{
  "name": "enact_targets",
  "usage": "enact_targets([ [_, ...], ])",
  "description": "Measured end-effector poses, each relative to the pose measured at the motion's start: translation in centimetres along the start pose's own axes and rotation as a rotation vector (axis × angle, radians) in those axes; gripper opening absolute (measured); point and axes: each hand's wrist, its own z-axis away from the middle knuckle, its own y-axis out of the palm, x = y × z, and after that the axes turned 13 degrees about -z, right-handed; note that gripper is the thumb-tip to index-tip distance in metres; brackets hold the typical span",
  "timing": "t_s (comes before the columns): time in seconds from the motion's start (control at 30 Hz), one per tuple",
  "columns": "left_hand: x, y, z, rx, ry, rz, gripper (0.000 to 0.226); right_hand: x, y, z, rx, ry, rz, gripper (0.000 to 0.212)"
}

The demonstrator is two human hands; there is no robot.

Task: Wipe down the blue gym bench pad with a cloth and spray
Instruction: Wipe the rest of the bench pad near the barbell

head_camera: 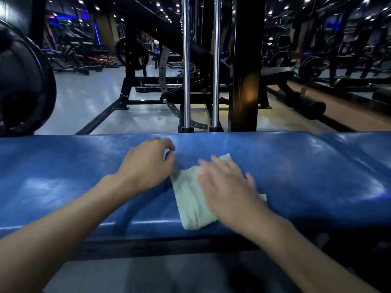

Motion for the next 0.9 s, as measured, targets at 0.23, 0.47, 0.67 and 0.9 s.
enact_targets([
  [0.23, -11.2, 0.3, 6.6, -0.034, 0.275, -0.093, 0.053, -9.3, -7.0, -2.3, -0.217, 0.159, -0.009, 0.043],
  [0.47, -11.2, 5.3, 4.9, 0.273, 0.185, -0.271, 0.067, -11.5, -6.3, -5.0, -0.177, 0.08, 0.27, 0.032],
  [0.67, -8.3, 5.4, -3.3, 0.459, 0.125, -0.102, 0.061, -11.9, -3.8, -8.1, -0.055, 0.073, 0.3, 0.046],
  [0.9, -4.3, 9.3, -15.3, 0.337, 0.039, -0.138, 0.061, -12.6, -3.2, -8.1, -0.073, 0.047, 0.323, 0.05],
])
